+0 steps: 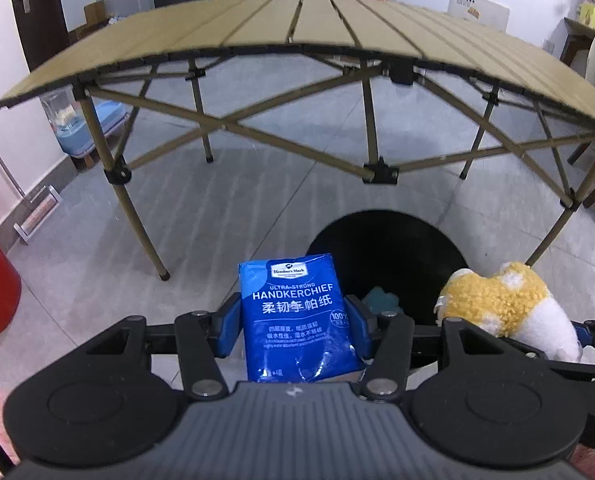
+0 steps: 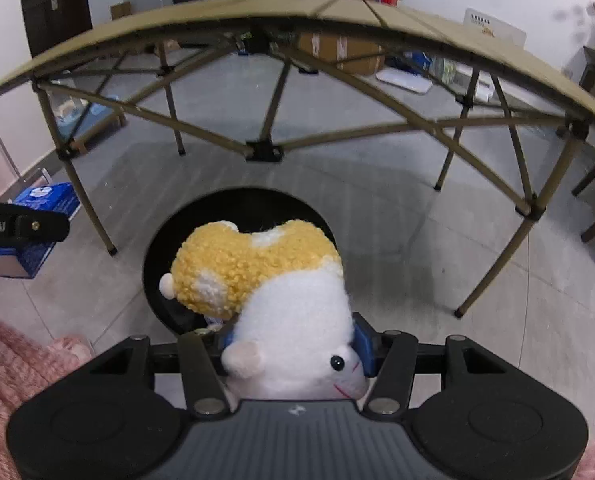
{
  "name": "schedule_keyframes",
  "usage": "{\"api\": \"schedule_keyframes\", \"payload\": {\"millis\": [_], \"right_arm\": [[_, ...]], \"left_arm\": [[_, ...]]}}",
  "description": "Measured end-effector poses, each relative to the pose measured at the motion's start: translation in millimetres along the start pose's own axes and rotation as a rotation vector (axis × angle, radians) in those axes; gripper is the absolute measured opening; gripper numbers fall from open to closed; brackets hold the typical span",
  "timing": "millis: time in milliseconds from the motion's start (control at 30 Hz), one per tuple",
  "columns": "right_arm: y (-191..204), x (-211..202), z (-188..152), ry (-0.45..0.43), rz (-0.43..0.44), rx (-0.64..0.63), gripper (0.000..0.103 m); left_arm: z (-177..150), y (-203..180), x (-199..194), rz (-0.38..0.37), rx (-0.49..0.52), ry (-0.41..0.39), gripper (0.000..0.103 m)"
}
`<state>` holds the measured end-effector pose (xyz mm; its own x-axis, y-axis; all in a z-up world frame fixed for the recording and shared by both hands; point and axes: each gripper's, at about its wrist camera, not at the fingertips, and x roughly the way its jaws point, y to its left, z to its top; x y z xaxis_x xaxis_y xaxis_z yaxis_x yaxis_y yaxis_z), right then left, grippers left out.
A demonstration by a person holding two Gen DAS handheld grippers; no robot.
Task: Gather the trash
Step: 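Lift the plush hamster and tissue pack and carry them down toward the bin, then lower the left tool over the bin and open it to drop the tissue pack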
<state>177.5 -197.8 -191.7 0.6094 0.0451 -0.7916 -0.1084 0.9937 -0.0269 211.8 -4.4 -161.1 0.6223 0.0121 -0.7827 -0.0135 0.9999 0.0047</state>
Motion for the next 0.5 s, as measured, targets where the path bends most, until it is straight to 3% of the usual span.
{"api": "schedule_keyframes", "payload": {"millis": [500], "right_arm": [[-14, 29, -7, 0.042, -0.032, 0.035, 0.053]], "left_arm": [[-15, 12, 51, 0.030, 0.004, 0.127, 0.054]]}}
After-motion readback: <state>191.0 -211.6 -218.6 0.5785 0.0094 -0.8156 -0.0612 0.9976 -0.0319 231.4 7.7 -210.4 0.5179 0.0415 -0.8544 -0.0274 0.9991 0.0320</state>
